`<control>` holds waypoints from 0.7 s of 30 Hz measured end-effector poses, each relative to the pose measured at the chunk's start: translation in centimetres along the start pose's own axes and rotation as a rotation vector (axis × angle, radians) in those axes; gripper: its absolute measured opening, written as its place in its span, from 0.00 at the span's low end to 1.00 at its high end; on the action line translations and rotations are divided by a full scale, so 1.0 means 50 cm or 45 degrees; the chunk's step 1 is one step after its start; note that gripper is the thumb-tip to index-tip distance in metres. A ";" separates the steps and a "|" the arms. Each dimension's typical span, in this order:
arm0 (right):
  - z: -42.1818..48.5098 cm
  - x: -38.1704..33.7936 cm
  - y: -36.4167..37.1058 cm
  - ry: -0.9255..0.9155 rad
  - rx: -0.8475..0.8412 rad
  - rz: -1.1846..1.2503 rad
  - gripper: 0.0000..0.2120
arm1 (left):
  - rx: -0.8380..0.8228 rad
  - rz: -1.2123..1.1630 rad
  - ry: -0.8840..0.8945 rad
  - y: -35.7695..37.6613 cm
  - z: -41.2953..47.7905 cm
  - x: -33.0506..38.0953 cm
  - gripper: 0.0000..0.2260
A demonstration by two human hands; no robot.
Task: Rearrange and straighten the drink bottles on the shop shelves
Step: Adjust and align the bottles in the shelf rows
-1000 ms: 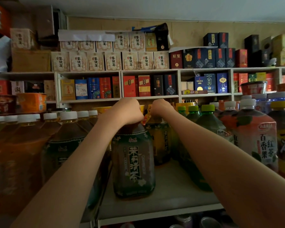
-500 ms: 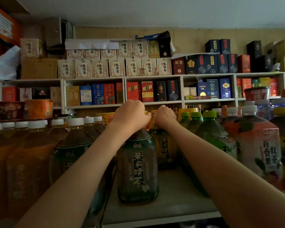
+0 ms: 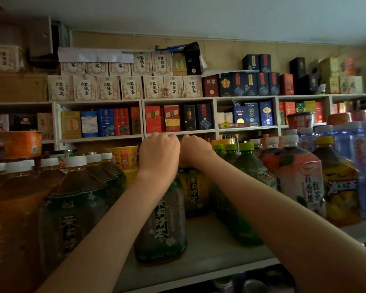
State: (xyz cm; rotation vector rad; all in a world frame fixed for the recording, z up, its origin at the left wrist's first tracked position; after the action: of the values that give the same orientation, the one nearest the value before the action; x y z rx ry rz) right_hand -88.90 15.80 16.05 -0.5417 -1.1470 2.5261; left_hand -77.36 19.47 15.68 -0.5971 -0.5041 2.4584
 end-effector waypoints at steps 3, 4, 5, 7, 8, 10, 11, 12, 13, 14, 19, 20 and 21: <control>-0.032 0.015 -0.052 -0.155 0.000 -0.076 0.09 | -0.032 0.009 0.052 -0.014 -0.001 0.044 0.09; -0.044 0.027 -0.071 -0.202 0.026 -0.083 0.09 | -0.031 -0.040 0.063 -0.020 -0.003 0.057 0.08; -0.055 0.045 -0.091 -0.236 0.068 -0.096 0.10 | -0.041 -0.133 0.062 -0.021 -0.005 0.069 0.08; -0.074 0.090 -0.124 -0.267 0.139 -0.126 0.12 | -0.123 -0.463 0.015 -0.021 -0.014 0.098 0.07; -0.082 0.118 -0.136 -0.258 0.135 -0.125 0.12 | -0.213 -0.661 -0.006 -0.017 -0.017 0.120 0.09; -0.098 0.169 -0.147 -0.225 0.009 -0.111 0.11 | -0.446 -0.942 -0.017 -0.005 -0.025 0.172 0.13; -0.106 0.186 -0.144 -0.227 -0.091 -0.115 0.11 | -0.538 -1.053 -0.033 0.004 -0.029 0.194 0.17; -0.115 0.200 -0.141 -0.246 -0.173 -0.104 0.11 | -0.587 -1.149 -0.042 0.009 -0.031 0.211 0.21; -0.123 0.216 -0.140 -0.274 -0.214 -0.068 0.11 | -0.600 -1.214 -0.054 0.012 -0.029 0.232 0.24; -0.129 0.225 -0.140 -0.307 -0.216 -0.008 0.12 | -0.579 -1.249 -0.067 0.016 -0.027 0.244 0.27; -0.137 0.255 -0.143 -0.342 -0.134 0.169 0.14 | -0.511 -1.325 -0.237 0.037 -0.024 0.273 0.30; -0.137 0.255 -0.141 -0.366 -0.112 0.164 0.14 | -0.513 -1.331 -0.281 0.039 -0.027 0.274 0.31; -0.137 0.259 -0.140 -0.381 -0.087 0.196 0.14 | -0.513 -1.331 -0.330 0.042 -0.028 0.276 0.33</control>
State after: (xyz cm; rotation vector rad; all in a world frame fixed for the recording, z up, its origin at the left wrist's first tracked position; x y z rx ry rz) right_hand -96.26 30.21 14.57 -0.2823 -1.3442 2.7787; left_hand -87.84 26.29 9.35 -0.0789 -1.0947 1.4320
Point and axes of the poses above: each hand's wrist, its own z-axis towards the middle knuckle, its own y-axis out of the palm, x = y × z, the point moved 5 cm from there along z, towards the middle knuckle, and after that the axes turned 5 degrees about y, right-handed, at the moved point
